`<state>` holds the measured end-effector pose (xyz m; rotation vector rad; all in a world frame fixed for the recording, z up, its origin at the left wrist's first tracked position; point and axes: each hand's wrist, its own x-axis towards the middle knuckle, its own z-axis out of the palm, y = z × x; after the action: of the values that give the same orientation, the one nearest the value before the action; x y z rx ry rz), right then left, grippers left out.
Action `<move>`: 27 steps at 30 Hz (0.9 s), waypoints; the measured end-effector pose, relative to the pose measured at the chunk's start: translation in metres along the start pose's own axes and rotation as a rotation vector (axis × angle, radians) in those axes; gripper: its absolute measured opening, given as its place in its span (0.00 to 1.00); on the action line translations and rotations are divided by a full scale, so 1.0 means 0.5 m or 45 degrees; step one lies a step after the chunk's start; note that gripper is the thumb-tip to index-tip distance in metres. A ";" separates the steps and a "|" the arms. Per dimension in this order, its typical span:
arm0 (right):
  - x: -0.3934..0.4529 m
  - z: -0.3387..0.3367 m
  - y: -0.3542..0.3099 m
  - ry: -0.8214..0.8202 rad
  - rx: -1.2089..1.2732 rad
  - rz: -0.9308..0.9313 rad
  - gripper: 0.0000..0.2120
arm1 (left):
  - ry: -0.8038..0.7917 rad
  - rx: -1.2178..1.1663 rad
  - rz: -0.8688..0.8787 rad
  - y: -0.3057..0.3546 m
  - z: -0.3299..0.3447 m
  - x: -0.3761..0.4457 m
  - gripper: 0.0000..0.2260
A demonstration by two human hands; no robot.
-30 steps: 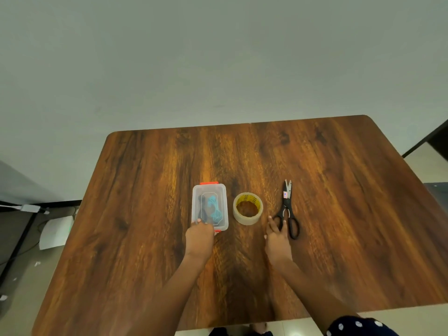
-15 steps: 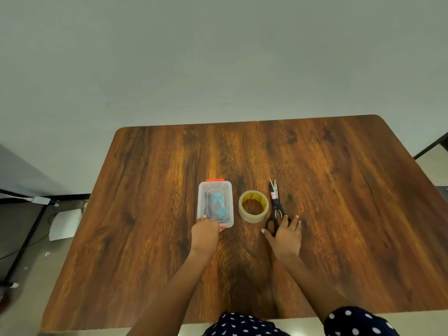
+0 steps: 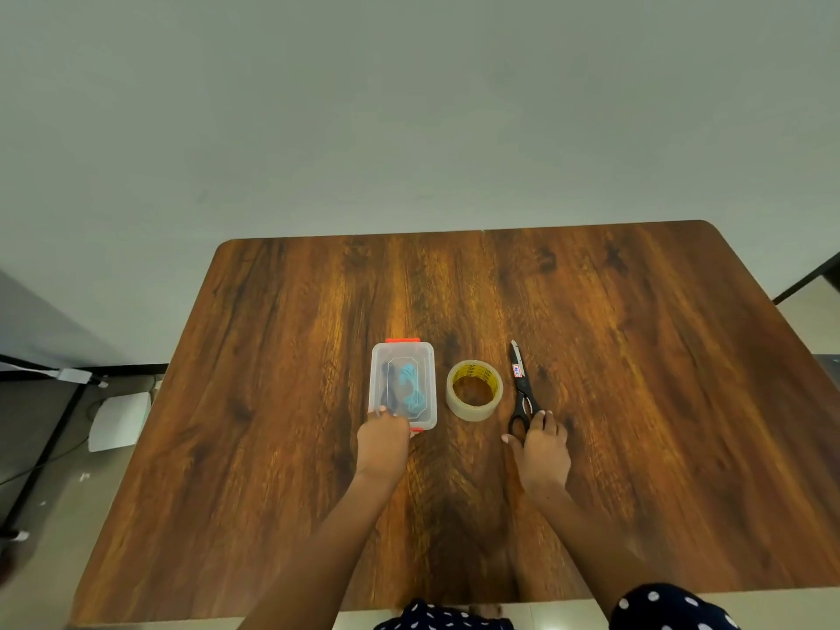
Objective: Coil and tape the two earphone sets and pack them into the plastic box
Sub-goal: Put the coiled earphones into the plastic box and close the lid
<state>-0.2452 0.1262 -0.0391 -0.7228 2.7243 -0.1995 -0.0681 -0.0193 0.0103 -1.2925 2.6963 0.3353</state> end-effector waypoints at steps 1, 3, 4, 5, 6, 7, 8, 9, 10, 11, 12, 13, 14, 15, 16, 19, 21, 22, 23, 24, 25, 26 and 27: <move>-0.002 0.000 0.000 0.002 0.008 0.005 0.35 | -0.004 -0.003 -0.002 0.000 0.000 0.001 0.16; -0.006 -0.002 0.000 0.008 0.023 0.018 0.35 | -0.005 0.000 0.002 0.000 0.001 0.000 0.16; -0.006 -0.003 -0.001 0.007 0.022 0.019 0.36 | -0.006 -0.003 0.003 0.000 0.002 0.000 0.16; -0.006 -0.004 -0.002 0.005 0.016 0.019 0.36 | -0.008 -0.012 0.001 0.001 0.002 0.000 0.16; -0.005 -0.005 -0.002 0.002 0.010 0.018 0.36 | -0.010 -0.020 -0.002 0.000 0.002 0.000 0.16; -0.003 -0.006 -0.003 -0.002 0.007 0.019 0.36 | -0.009 -0.025 -0.002 0.000 0.001 0.000 0.16; -0.001 -0.006 -0.003 -0.008 0.003 0.021 0.37 | -0.005 -0.032 -0.001 -0.001 0.002 0.000 0.16; 0.001 -0.007 -0.002 -0.012 0.001 0.023 0.37 | -0.001 -0.038 0.001 -0.002 0.002 0.000 0.16; 0.003 -0.008 -0.002 -0.015 0.001 0.024 0.37 | 0.004 -0.043 0.005 -0.002 0.002 0.000 0.16; 0.005 -0.007 -0.001 -0.016 0.002 0.022 0.37 | 0.008 -0.047 0.007 -0.003 0.001 -0.001 0.16; 0.004 -0.006 0.000 -0.016 0.004 0.019 0.37 | 0.011 -0.051 0.010 -0.004 0.000 -0.001 0.16; 0.003 -0.004 0.001 -0.016 0.006 0.016 0.37 | 0.013 -0.055 0.011 -0.005 0.000 0.000 0.16; 0.001 -0.002 0.003 -0.016 0.006 0.011 0.37 | 0.016 -0.055 0.010 -0.006 0.000 0.000 0.16; 0.000 0.001 0.004 -0.015 0.004 0.006 0.36 | 0.020 -0.055 0.008 -0.007 -0.001 0.000 0.16; -0.002 0.002 0.005 -0.015 0.001 0.004 0.37 | 0.024 -0.060 0.007 -0.007 -0.002 -0.001 0.16; -0.002 0.001 0.004 -0.014 -0.001 0.000 0.38 | 0.036 -0.080 -0.013 -0.007 -0.005 -0.002 0.16; -0.002 0.000 0.004 -0.012 -0.012 0.003 0.38 | 0.033 -0.094 -0.023 -0.007 -0.006 -0.002 0.15; -0.003 -0.001 0.004 -0.017 -0.024 0.003 0.38 | 0.032 -0.103 -0.023 -0.007 -0.007 -0.002 0.15; -0.002 -0.001 0.004 -0.013 -0.033 -0.003 0.39 | 0.036 -0.104 -0.018 -0.008 -0.010 -0.002 0.16; -0.003 -0.002 0.005 -0.009 -0.039 -0.007 0.39 | 0.037 -0.105 -0.015 -0.008 -0.012 -0.002 0.16; -0.001 0.000 0.006 -0.003 -0.039 -0.011 0.39 | 0.034 -0.102 -0.016 -0.008 -0.014 -0.001 0.16; -0.002 -0.002 0.006 0.002 -0.046 -0.013 0.40 | 0.034 -0.110 -0.027 -0.008 -0.016 0.000 0.16; -0.002 -0.002 0.008 0.016 -0.051 -0.022 0.40 | 0.042 -0.119 -0.031 -0.009 -0.017 0.001 0.16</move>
<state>-0.2466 0.1303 -0.0389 -0.7585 2.7419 -0.1537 -0.0649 -0.0246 0.0180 -1.3662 2.7197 0.4460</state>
